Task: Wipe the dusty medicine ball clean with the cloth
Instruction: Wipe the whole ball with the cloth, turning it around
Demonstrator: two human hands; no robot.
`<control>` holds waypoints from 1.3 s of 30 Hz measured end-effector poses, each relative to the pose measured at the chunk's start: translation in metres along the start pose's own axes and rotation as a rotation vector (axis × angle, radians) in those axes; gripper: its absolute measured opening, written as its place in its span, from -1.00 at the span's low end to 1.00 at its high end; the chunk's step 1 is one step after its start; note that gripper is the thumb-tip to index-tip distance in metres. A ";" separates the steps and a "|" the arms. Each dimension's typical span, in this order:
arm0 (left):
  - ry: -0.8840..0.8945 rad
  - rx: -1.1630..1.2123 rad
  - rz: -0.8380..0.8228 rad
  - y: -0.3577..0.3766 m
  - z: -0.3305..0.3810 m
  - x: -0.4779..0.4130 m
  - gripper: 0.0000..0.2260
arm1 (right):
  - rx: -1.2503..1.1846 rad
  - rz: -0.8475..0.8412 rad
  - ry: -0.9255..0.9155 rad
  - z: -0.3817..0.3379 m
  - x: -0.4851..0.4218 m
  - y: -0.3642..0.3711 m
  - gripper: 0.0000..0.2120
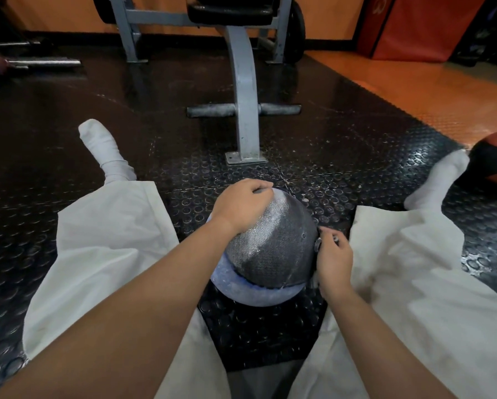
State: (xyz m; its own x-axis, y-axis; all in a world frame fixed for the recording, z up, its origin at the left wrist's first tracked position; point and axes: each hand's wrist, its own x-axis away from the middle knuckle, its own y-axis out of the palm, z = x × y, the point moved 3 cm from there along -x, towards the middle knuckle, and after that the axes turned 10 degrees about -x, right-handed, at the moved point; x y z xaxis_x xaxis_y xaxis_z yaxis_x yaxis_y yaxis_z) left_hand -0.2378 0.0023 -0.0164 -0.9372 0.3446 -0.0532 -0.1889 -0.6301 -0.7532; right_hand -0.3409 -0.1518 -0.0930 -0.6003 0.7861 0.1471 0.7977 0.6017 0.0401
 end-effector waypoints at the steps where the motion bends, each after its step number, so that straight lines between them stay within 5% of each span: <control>1: 0.012 -0.004 -0.003 0.001 0.001 0.001 -0.73 | -0.003 0.017 0.059 0.003 -0.002 -0.002 -0.86; 5: 0.030 -0.039 0.007 0.000 -0.002 0.005 -0.72 | 0.096 -0.055 -0.034 -0.018 -0.004 0.011 -0.86; 11: -0.039 0.063 0.063 -0.008 -0.022 0.013 -0.78 | 0.409 -0.322 -0.543 -0.059 0.019 0.046 -0.87; 17: -0.124 0.228 -0.023 -0.027 -0.043 0.006 -0.75 | 0.370 -0.426 -0.934 -0.046 0.062 0.040 -0.82; 26: -0.119 0.125 -0.010 -0.017 -0.032 0.006 -0.73 | 0.652 -0.570 -0.462 -0.090 0.010 0.100 -0.85; 34: -0.141 0.157 0.011 -0.020 -0.034 0.003 -0.78 | 0.554 -0.510 -0.747 -0.077 0.043 0.059 -0.86; 39: -0.099 0.174 0.033 -0.019 -0.037 0.015 -0.80 | 0.580 -0.557 -0.585 -0.086 0.031 0.075 -0.84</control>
State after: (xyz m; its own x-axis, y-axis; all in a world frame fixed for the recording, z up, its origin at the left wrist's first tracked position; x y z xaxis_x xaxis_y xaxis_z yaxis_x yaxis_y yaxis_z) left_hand -0.2374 0.0446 -0.0269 -0.9664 0.2568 -0.0048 -0.1972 -0.7538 -0.6268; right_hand -0.2952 -0.0947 -0.0008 -0.9390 0.2219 -0.2629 0.3355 0.7593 -0.5575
